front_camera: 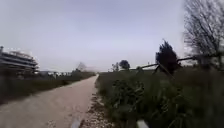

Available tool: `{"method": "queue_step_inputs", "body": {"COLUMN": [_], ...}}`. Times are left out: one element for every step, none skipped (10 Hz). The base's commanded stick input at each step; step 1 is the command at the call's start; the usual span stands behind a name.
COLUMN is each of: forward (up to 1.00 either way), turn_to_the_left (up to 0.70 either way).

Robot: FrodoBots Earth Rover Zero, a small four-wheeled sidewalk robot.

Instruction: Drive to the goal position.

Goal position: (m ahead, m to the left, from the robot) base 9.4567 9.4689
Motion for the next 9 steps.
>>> {"method": "queue_step_inputs", "body": {"forward": [0.7, 0.7, 0.69, 0.69, 0.69, 0.69, 0.68, 0.68, 0.68], "turn_to_the_left": [0.0, 0.0, 0.0, 0.0, 0.01, 0.24, 0.05, 0.0, 0.0]}}
